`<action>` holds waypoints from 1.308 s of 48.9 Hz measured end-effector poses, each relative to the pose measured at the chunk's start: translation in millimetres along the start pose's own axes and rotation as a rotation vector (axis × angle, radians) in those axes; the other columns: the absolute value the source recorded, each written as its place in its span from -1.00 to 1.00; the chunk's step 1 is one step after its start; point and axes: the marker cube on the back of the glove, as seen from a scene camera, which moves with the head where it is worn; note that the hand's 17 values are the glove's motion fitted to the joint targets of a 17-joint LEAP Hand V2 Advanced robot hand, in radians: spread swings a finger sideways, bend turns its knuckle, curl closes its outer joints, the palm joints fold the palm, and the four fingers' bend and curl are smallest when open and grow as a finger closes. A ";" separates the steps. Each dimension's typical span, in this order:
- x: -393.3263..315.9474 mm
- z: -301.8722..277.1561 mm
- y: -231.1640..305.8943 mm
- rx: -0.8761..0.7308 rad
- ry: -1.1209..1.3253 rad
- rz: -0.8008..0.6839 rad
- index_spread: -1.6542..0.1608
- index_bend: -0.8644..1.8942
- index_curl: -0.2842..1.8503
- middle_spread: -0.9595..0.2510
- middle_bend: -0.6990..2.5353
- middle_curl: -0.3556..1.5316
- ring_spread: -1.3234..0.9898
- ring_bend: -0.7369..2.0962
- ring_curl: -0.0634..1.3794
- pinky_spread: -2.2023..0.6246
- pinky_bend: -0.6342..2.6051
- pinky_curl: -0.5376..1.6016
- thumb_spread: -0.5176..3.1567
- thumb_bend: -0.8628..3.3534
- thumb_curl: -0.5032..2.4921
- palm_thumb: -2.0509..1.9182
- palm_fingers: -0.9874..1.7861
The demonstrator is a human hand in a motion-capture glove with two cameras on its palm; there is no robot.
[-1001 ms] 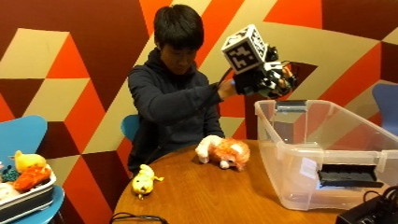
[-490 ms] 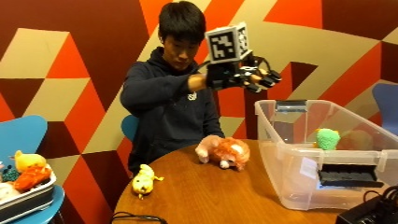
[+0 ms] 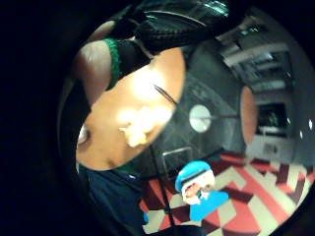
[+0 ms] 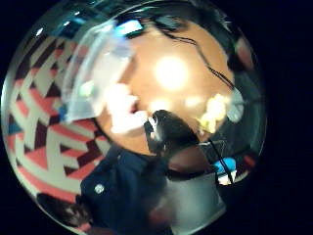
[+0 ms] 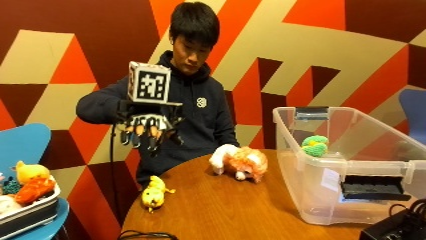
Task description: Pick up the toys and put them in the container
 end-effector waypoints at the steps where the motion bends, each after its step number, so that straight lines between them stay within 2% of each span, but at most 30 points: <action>1: 4.3 8.3 0.6 0.002 0.020 0.021 0.60 0.07 -0.23 0.60 -0.49 -0.29 0.16 -0.38 -0.56 0.59 -0.19 -0.22 -0.01 -0.60 -0.39 0.06 -0.12; 5: 10.8 51.3 7.3 -0.032 0.045 0.142 0.63 0.23 -0.17 0.61 -0.49 -0.31 0.16 -0.37 -0.58 0.59 -0.21 -0.22 -0.01 -0.60 -0.41 0.04 -0.11; 9: 5.9 86.8 15.5 -0.140 0.033 0.254 0.65 0.31 -0.13 0.62 -0.48 -0.31 0.17 -0.37 -0.59 0.59 -0.21 -0.21 -0.03 -0.61 -0.42 0.02 -0.15; 17: 0.9 124.4 11.2 -0.279 0.094 0.325 0.70 0.39 -0.10 0.62 -0.45 -0.30 0.18 -0.39 -0.65 0.59 -0.22 -0.21 -0.08 -0.63 -0.45 -0.01 -0.21; 23: -3.9 141.3 1.8 -0.205 0.038 0.309 0.72 0.43 -0.11 0.63 -0.44 -0.29 0.17 -0.39 -0.69 0.59 -0.23 -0.21 -0.08 -0.61 -0.46 0.00 -0.23; 29: -7.2 144.1 -5.6 -0.104 -0.073 0.240 0.73 0.42 -0.12 0.61 -0.41 -0.26 0.16 -0.36 -0.70 0.59 -0.24 -0.22 0.02 -0.53 -0.43 0.14 -0.21; 34: -10.6 136.3 -12.6 -0.023 -0.208 0.181 0.73 0.40 -0.13 0.55 -0.36 -0.23 0.14 -0.36 -0.71 0.58 -0.26 -0.22 0.02 -0.48 -0.37 0.26 -0.16; 43: -23.7 78.9 -17.8 0.138 -0.377 0.020 0.73 0.43 -0.10 0.40 -0.24 -0.15 0.08 -0.36 -0.73 0.58 -0.31 -0.23 -0.04 -0.47 -0.31 0.32 -0.11; 51: -66.5 -18.4 -9.5 0.358 -0.486 -0.083 0.74 0.44 -0.08 0.26 -0.16 -0.09 0.03 -0.35 -0.73 0.58 -0.33 -0.24 -0.10 -0.48 -0.26 0.35 -0.08; 64: -202.7 -153.8 -74.1 0.550 -0.760 -0.287 0.75 0.46 -0.04 0.13 -0.13 -0.04 -0.03 -0.33 -0.70 0.58 -0.35 -0.23 -0.17 -0.50 -0.20 0.37 -0.07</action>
